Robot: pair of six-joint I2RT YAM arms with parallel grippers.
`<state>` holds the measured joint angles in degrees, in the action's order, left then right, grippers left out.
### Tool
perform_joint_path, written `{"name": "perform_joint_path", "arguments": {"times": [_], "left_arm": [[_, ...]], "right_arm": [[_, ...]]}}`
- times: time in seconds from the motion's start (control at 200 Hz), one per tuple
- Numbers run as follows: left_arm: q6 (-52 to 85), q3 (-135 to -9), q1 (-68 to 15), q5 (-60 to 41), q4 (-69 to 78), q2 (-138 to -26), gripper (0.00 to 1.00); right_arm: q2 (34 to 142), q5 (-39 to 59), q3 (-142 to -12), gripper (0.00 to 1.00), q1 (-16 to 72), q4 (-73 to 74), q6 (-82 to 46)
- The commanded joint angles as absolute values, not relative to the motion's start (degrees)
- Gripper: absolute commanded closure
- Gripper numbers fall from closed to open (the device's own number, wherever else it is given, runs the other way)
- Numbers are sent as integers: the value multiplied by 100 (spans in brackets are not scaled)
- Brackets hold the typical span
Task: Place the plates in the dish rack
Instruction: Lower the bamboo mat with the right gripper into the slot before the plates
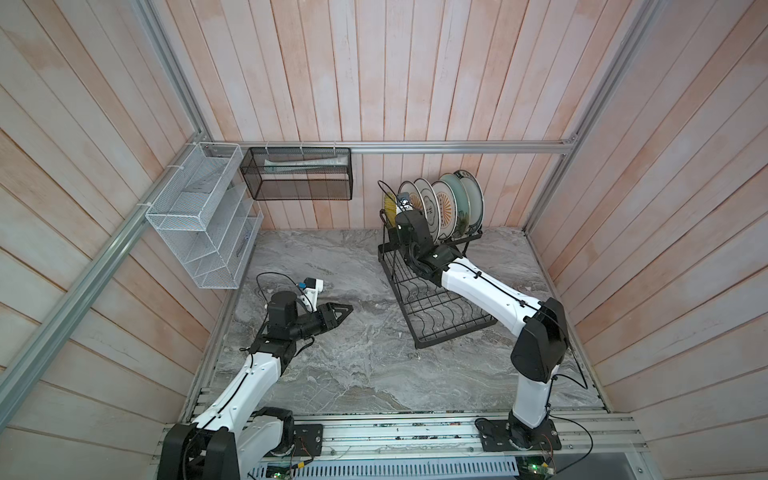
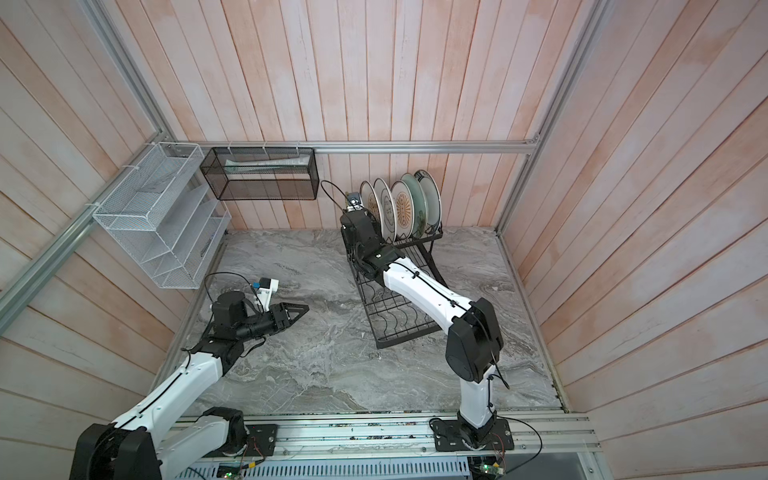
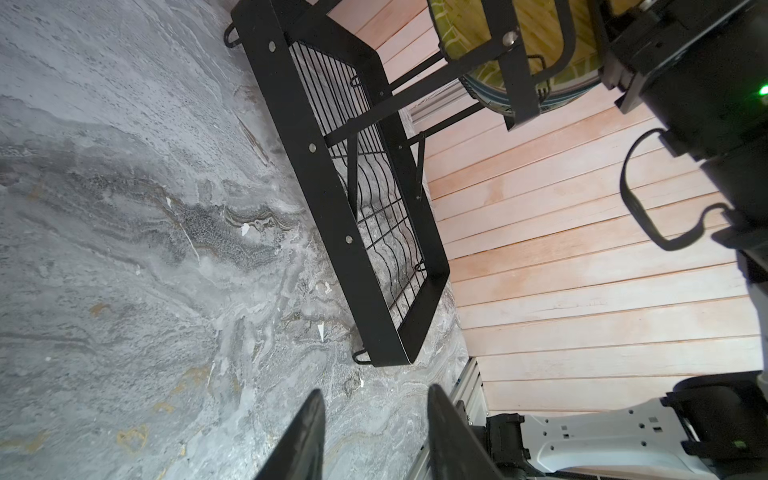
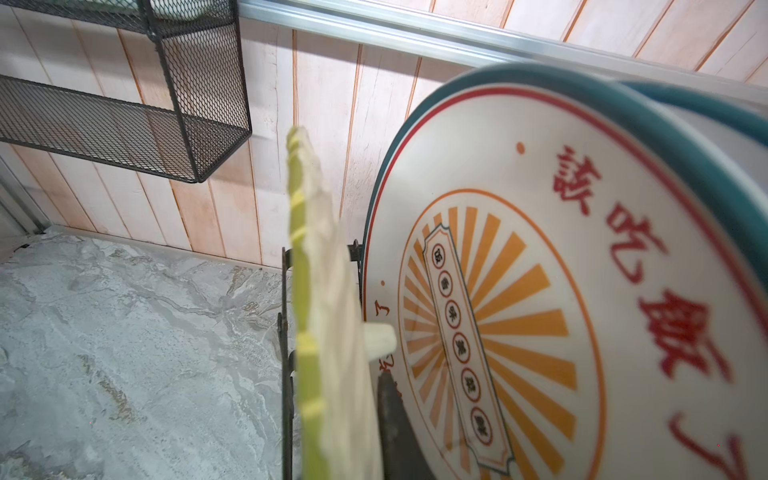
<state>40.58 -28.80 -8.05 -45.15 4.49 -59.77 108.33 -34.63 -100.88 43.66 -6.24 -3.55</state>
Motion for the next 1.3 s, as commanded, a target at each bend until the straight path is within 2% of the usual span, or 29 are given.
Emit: {"name": "perform_joint_path", "arguments": {"times": [0.0,0.22,0.325,0.895,1.295], "left_arm": [[4052,-2786,-832,-4606,536,-5933,58],[4047,-2786,-827,-4603,541,-5936,58],[4043,-2795,-833,-4609,560,-5950,58],[4111,-2872,-834,-4676,754,-6145,57],[4157,-2967,-831,-4689,776,-6154,56]], "right_arm": [[10881,-3525,-10293,76,4342,-571,-405],[10825,-3524,-10258,57,4342,-544,-373],[10777,-3526,-10247,52,4342,-519,-341],[10339,-3457,-10115,45,4364,-302,-73],[9648,-3258,-9775,44,4517,-63,103]]}}
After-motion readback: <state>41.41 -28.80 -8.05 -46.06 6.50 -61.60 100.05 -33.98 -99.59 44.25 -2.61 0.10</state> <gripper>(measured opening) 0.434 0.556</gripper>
